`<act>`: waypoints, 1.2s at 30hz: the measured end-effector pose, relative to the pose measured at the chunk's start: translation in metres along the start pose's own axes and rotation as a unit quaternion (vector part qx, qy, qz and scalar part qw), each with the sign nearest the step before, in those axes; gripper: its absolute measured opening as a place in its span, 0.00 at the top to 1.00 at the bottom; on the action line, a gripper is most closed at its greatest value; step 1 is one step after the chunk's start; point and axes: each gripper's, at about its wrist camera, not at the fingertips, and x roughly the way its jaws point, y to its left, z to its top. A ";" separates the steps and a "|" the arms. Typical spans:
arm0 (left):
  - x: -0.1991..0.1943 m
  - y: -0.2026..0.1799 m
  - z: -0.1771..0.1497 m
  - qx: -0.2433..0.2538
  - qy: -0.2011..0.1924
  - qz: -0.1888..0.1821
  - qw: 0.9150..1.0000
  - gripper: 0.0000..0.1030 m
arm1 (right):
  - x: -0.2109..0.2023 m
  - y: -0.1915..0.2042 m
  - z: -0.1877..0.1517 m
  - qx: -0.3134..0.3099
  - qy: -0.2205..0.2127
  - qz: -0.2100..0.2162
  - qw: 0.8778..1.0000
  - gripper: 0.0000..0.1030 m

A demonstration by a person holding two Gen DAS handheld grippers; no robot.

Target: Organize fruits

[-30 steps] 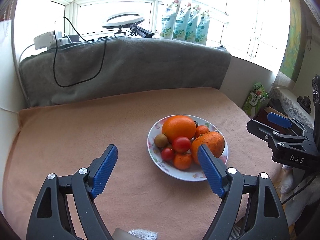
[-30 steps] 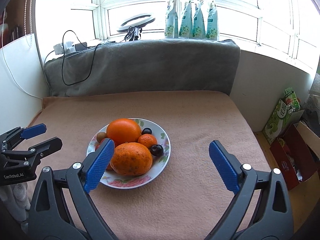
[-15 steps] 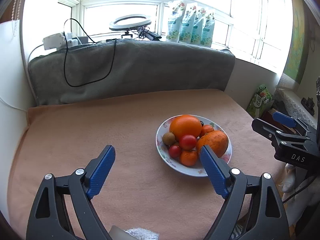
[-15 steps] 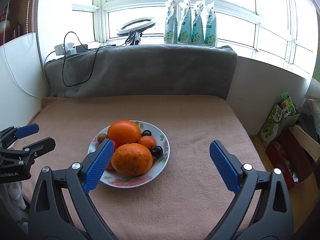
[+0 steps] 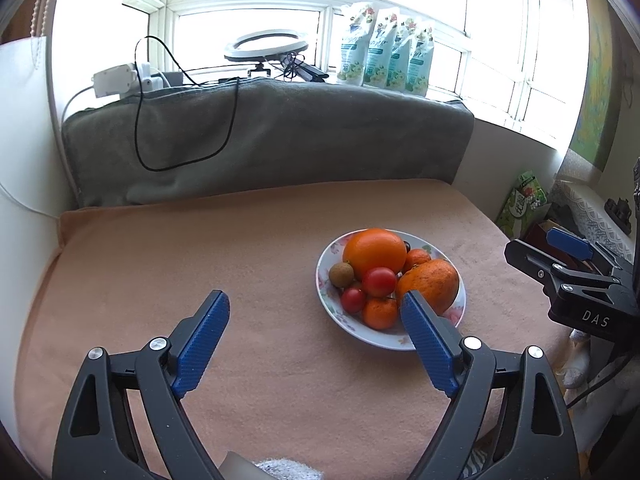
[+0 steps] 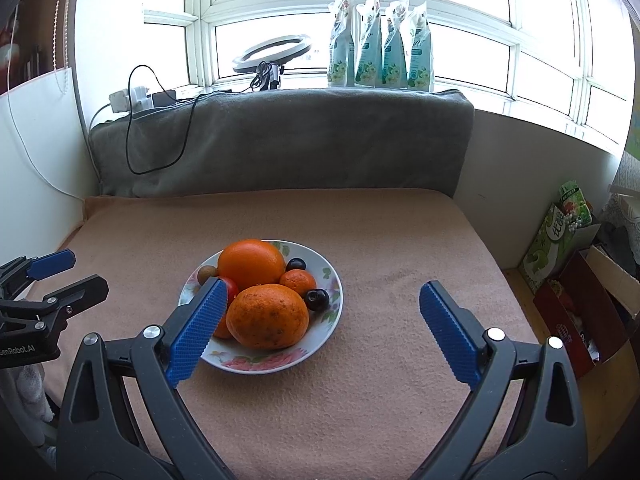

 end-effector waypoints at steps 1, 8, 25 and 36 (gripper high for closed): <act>0.000 0.000 0.000 0.000 0.000 0.000 1.000 0.15 | 0.000 0.000 0.000 -0.001 0.001 0.000 1.000 0.04; -0.001 0.000 -0.001 -0.001 0.001 -0.002 1.000 0.15 | -0.001 0.001 -0.001 -0.001 0.002 0.000 1.000 0.04; -0.002 0.000 -0.002 -0.002 0.001 -0.006 1.000 0.15 | -0.004 0.005 -0.003 0.000 0.002 0.001 1.000 0.04; -0.002 0.000 -0.002 -0.002 0.003 -0.007 1.000 0.15 | -0.004 0.009 -0.004 0.001 0.005 0.002 1.000 0.04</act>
